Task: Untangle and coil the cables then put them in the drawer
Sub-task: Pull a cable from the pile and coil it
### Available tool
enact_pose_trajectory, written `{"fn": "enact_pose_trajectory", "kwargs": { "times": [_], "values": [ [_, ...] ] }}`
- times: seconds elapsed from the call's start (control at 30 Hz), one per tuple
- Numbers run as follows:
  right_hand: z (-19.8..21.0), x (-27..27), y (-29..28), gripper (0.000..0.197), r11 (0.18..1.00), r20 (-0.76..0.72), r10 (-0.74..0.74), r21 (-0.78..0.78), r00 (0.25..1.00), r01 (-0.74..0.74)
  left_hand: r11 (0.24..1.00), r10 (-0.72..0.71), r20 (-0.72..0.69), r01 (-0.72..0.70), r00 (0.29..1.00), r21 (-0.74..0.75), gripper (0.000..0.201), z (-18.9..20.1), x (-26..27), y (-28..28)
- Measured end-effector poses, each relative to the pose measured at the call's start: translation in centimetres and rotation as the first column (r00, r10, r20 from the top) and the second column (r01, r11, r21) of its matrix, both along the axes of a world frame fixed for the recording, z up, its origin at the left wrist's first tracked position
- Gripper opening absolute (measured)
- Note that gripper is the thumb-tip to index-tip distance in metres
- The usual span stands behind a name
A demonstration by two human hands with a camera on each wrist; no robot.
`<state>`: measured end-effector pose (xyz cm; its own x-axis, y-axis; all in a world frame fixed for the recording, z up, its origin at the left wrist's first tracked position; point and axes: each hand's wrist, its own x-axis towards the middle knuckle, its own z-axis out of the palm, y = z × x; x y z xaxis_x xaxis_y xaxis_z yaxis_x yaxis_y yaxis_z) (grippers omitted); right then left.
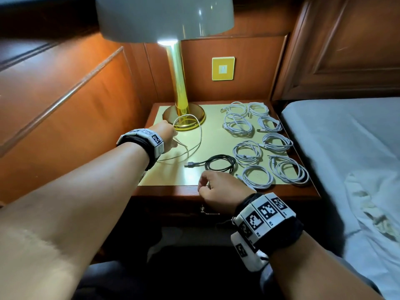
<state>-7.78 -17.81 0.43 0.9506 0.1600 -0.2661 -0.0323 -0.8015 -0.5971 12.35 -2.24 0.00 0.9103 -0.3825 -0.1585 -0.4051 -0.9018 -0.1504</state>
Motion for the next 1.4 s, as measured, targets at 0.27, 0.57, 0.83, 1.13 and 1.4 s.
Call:
{"fn": "enact_pose_trajectory", "kwargs": {
  "times": [0.27,0.57,0.83,1.13,1.4],
  "values": [
    [0.5,-0.6,0.6,0.020,0.924,-0.020,-0.151,0.351,0.988,0.148,0.934,0.041,0.084,-0.008,0.996,-0.357,0.050,2.7,-4.1,1.4],
    [2.0,-3.7,-0.2,0.024,0.744,0.153,-0.190,0.667,0.970,0.040,0.541,-0.141,-0.225,-0.115,0.964,-0.833,0.025,3.8,-17.6,2.2],
    [0.4,-8.3,0.3,0.012,0.671,0.226,-0.275,0.741,0.934,0.018,0.348,-0.219,-0.305,-0.217,0.927,-0.912,0.024,2.5,-23.9,3.5],
    [-3.1,-10.1,-2.6,0.027,0.948,0.132,-0.269,0.212,0.954,0.238,0.072,0.327,-0.152,-0.185,0.933,-0.980,0.024,2.0,-21.3,8.4],
    [-1.8,-8.7,-1.6,0.037,0.834,0.246,-0.327,0.530,0.913,0.156,0.646,0.095,-0.147,-0.173,0.985,-0.744,0.067,-2.5,-23.7,6.1]
  ]
}}
